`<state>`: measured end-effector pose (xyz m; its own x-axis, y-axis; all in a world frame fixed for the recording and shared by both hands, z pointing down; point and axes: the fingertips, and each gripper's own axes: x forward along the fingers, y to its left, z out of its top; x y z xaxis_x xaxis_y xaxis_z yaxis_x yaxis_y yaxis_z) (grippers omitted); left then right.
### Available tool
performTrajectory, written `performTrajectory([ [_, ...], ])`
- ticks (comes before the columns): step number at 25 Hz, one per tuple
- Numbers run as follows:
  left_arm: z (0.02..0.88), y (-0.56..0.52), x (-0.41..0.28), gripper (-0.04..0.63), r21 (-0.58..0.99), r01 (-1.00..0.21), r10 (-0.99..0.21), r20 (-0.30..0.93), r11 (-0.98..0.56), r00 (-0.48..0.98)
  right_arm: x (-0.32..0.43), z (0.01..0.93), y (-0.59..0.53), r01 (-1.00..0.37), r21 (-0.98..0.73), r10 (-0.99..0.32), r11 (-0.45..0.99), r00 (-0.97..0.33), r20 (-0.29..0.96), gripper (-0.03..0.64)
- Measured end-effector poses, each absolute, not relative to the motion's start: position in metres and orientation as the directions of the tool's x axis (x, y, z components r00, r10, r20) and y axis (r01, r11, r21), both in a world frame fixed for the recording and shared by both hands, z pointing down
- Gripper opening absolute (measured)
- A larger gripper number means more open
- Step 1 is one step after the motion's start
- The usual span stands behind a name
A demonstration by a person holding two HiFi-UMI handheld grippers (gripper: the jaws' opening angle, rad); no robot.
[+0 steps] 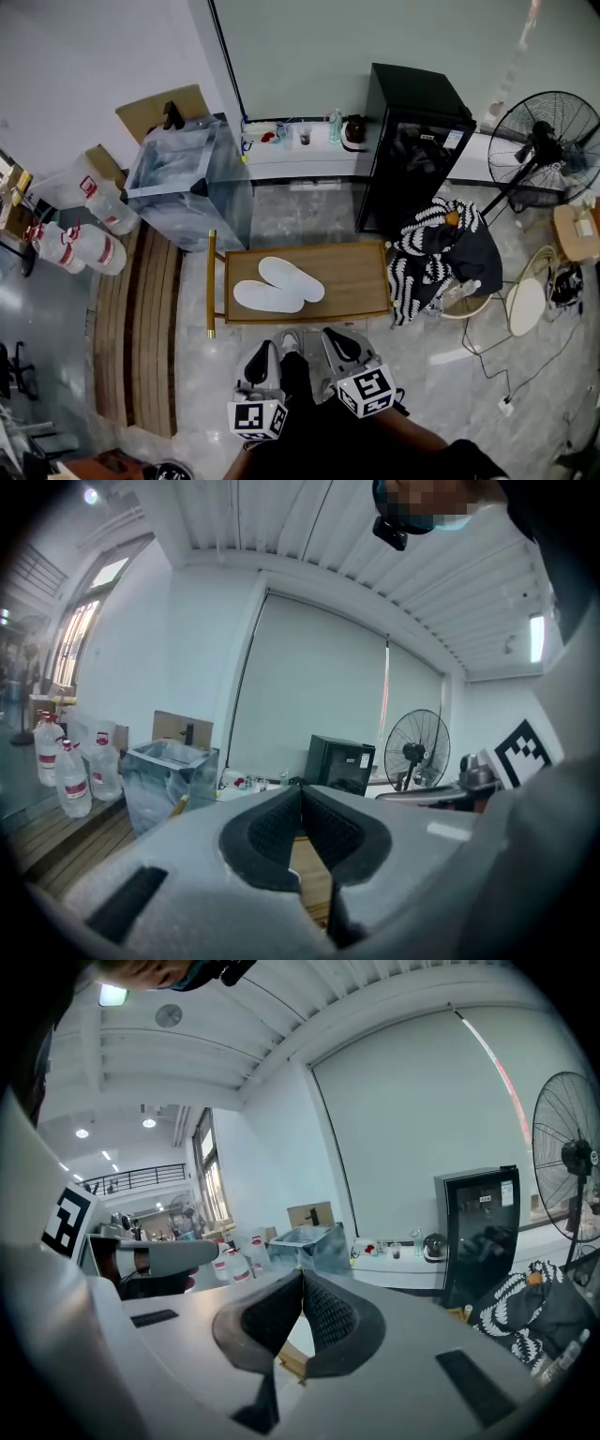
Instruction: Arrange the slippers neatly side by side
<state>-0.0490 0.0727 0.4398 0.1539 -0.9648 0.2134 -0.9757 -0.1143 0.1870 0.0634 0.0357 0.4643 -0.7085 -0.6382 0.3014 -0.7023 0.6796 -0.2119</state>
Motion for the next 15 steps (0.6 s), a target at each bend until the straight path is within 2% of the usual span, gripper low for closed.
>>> performTrajectory([
  [15,0.463,-0.051,-0.145,0.017,0.213,-0.949,-0.929,0.240,-0.231,0.280,-0.040,0.516,-0.076,-0.749,-0.127,-0.622,0.650,-0.620,0.478,0.014],
])
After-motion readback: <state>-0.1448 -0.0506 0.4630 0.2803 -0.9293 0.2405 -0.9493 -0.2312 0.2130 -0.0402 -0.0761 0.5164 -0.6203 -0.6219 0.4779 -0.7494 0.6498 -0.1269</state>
